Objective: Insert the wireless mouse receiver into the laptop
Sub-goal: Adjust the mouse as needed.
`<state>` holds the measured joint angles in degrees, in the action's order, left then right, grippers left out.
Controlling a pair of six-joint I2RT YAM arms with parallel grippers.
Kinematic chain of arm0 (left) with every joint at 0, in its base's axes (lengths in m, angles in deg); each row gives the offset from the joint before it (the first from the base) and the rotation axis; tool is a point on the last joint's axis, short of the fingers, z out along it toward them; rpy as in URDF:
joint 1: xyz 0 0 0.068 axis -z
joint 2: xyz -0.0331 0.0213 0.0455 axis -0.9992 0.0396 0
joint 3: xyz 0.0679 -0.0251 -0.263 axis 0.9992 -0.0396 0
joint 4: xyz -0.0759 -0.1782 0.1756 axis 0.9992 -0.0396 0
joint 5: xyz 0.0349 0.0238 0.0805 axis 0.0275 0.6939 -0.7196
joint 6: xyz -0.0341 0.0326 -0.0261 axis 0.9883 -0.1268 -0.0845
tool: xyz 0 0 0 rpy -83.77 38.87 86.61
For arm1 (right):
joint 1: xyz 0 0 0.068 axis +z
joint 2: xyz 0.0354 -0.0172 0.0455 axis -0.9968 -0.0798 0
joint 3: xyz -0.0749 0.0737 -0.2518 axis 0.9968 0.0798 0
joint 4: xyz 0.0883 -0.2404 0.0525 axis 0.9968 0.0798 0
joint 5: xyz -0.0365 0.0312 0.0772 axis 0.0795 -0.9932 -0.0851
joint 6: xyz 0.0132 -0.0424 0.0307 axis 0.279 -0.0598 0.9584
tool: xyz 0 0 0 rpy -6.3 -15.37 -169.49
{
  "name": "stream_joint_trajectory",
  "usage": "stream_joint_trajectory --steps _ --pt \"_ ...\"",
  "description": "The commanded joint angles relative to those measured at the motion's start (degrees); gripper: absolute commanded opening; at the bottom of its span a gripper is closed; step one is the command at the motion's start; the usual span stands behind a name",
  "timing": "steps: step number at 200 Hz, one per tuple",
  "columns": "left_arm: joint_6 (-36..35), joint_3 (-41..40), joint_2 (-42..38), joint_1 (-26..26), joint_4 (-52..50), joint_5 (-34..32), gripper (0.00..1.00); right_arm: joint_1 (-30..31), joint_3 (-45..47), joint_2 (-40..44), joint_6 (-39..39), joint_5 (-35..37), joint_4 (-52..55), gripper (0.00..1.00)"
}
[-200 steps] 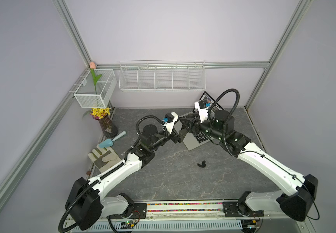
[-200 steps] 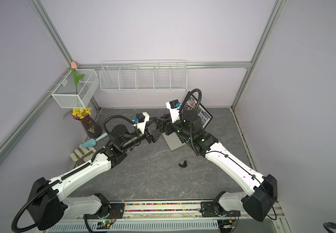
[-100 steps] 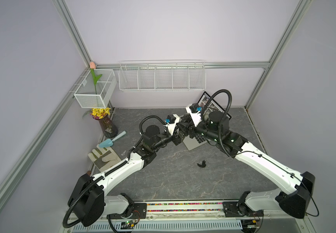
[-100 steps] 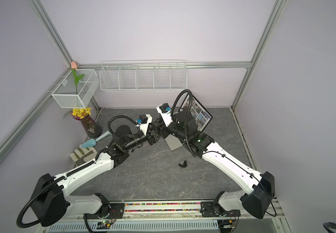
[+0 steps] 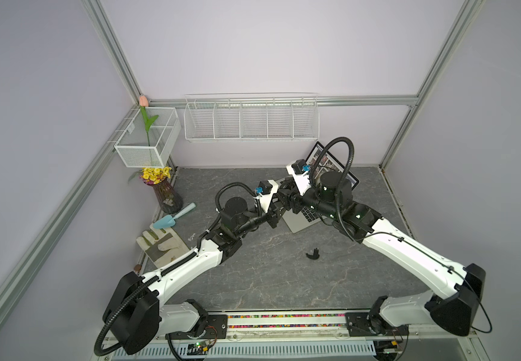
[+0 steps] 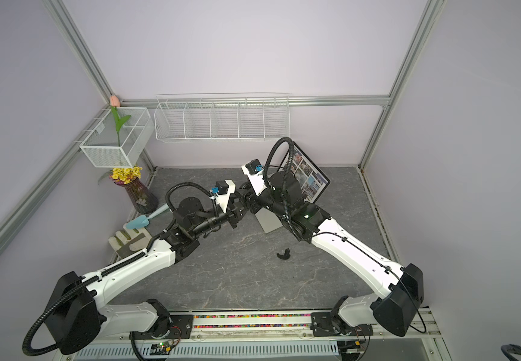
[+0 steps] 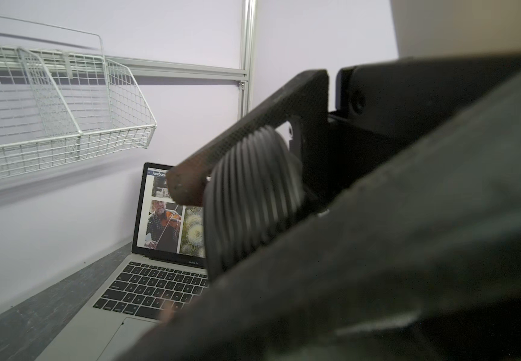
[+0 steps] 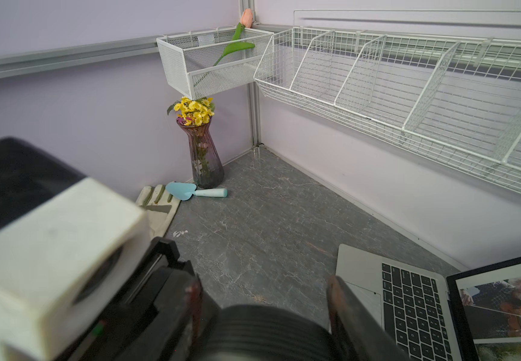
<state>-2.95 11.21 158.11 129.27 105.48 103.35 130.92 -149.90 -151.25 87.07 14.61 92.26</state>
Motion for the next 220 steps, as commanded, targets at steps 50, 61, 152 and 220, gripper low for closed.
stream_joint_trajectory --steps 50,61,152,220 --pt "-5.4 1.6 -3.5 2.3 3.6 -11.6 0.00 -9.1 3.5 10.5 22.0 -14.0 0.1 0.94" --pt "-10.1 1.6 -4.0 5.8 3.6 -19.4 0.00 -12.6 6.9 14.3 28.9 -15.7 -4.1 0.98" --pt "-13.0 8.4 6.2 18.3 13.1 -54.8 0.00 -18.9 8.3 15.5 55.8 -30.4 -5.6 0.99" --pt "-34.1 8.7 11.5 18.0 20.7 -55.5 0.00 -18.3 10.1 10.1 69.0 -31.6 -18.6 0.61"
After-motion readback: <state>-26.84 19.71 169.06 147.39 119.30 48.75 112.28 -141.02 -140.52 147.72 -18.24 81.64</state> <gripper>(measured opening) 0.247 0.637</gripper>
